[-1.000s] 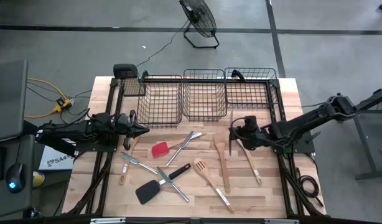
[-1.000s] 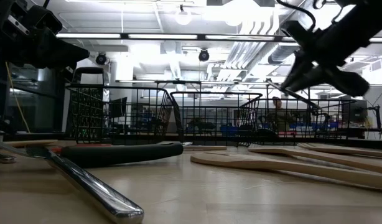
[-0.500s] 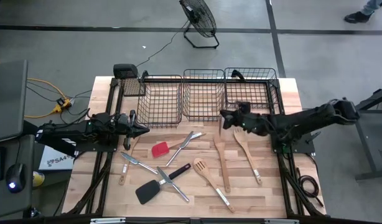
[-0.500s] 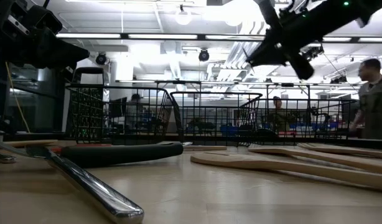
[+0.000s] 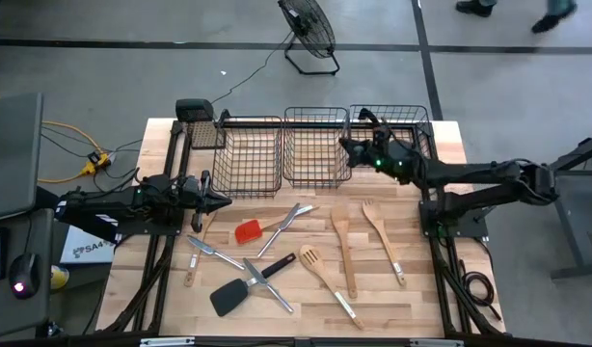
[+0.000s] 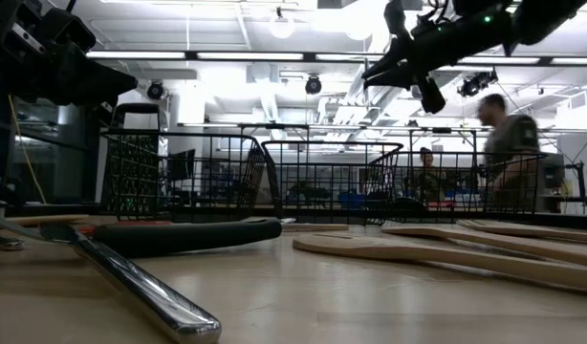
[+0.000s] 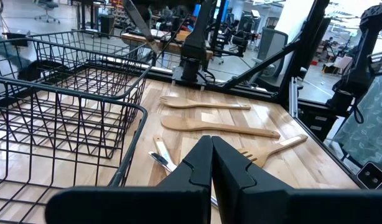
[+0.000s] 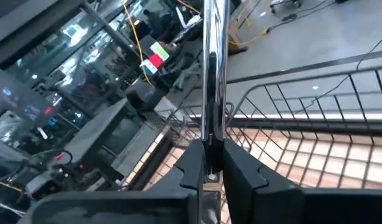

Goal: Pick & Place Kitchen Items
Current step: Put the silver knife into the middle wire basket

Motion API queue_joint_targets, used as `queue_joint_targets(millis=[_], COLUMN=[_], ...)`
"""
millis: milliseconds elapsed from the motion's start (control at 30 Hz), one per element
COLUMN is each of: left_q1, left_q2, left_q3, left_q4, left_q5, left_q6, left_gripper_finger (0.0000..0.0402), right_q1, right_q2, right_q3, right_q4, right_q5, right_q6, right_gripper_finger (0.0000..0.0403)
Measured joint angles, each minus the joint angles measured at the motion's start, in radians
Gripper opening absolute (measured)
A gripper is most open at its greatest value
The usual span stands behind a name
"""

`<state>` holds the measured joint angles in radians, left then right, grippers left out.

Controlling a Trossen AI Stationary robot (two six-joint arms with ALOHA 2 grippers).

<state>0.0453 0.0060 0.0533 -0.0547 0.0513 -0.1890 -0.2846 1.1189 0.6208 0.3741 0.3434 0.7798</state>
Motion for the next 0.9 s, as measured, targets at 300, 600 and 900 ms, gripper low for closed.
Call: queue_joint_targets(millis=[300, 600, 900], left_q1=[0.000, 0.000, 0.000], left_q2=[0.000, 0.000, 0.000], left_q3=[0.000, 0.000, 0.000], left_q4=[0.000, 0.000, 0.000], left_q5=[0.000, 0.000, 0.000], left_q6=[0.000, 0.000, 0.000], left_gripper_finger=[0.0000, 0.0000, 0.0000], right_q1=[-0.083, -0.147, -0.231], right_q2=[0.112, 0.305, 0.521], right_q3=[0.279, 0.478, 0.661], right_q4=[-0.359, -0.475, -0.668], right_q5=[-0.061, -0.093, -0.171], right_q6=[0.008, 0.076, 0.134], right_gripper_finger=[0.0028, 0.0028, 0.0028])
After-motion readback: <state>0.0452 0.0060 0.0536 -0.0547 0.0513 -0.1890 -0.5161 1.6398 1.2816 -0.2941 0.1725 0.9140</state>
